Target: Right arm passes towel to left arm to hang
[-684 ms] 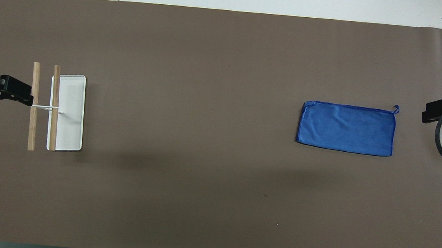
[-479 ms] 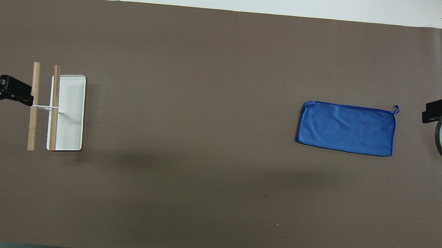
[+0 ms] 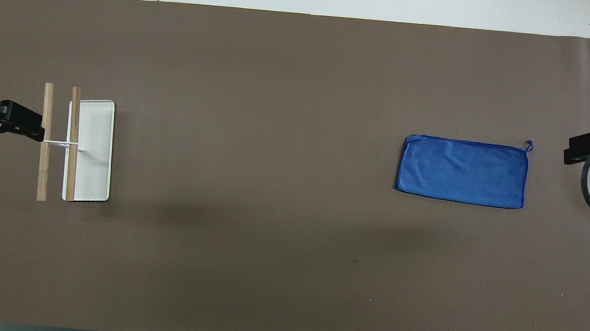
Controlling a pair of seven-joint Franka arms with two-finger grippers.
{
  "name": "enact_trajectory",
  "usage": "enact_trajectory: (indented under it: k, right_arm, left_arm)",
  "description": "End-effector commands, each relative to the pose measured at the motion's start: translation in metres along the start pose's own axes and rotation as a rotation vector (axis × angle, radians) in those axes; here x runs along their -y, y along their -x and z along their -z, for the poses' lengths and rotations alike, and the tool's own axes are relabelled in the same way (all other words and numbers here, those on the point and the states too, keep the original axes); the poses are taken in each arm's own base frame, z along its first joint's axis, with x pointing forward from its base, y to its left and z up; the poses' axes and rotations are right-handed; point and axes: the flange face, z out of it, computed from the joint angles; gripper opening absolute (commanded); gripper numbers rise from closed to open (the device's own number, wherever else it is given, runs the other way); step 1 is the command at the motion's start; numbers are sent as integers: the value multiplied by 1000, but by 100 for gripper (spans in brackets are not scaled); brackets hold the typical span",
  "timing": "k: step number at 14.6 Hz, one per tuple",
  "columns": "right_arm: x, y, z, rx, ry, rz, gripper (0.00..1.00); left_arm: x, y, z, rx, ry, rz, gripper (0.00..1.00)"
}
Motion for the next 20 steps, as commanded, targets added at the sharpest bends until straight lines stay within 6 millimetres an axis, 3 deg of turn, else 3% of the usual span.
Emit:
enact_trajectory:
  k: [1, 6, 10, 12, 14, 16, 20]
  right_arm:
    - [-6, 6, -8, 6, -2, -19, 100]
    - [-9, 12, -41, -59, -11, -7, 100]
    - [-6, 27, -125, -157, -20, 47, 100]
    - [-10, 9, -166, -124, -10, 92, 100]
    - [-26, -8, -216, -129, 0, 104, 100]
    - [-24, -8, -257, -182, 4, 105, 100]
    - [-14, -11, -294, -177, 1, 111, 100]
  left_arm:
    - [2, 2, -1, -7, -7, 8, 100]
    - [3, 2, -1, -7, -7, 10, 100]
    - [3, 2, -1, -9, -7, 8, 100]
    - [2, 2, -1, -7, -7, 8, 100]
    - [3, 2, -1, -7, -7, 10, 100]
    - [3, 2, -2, -5, -7, 10, 100]
    - [3, 2, -1, -9, -7, 8, 100]
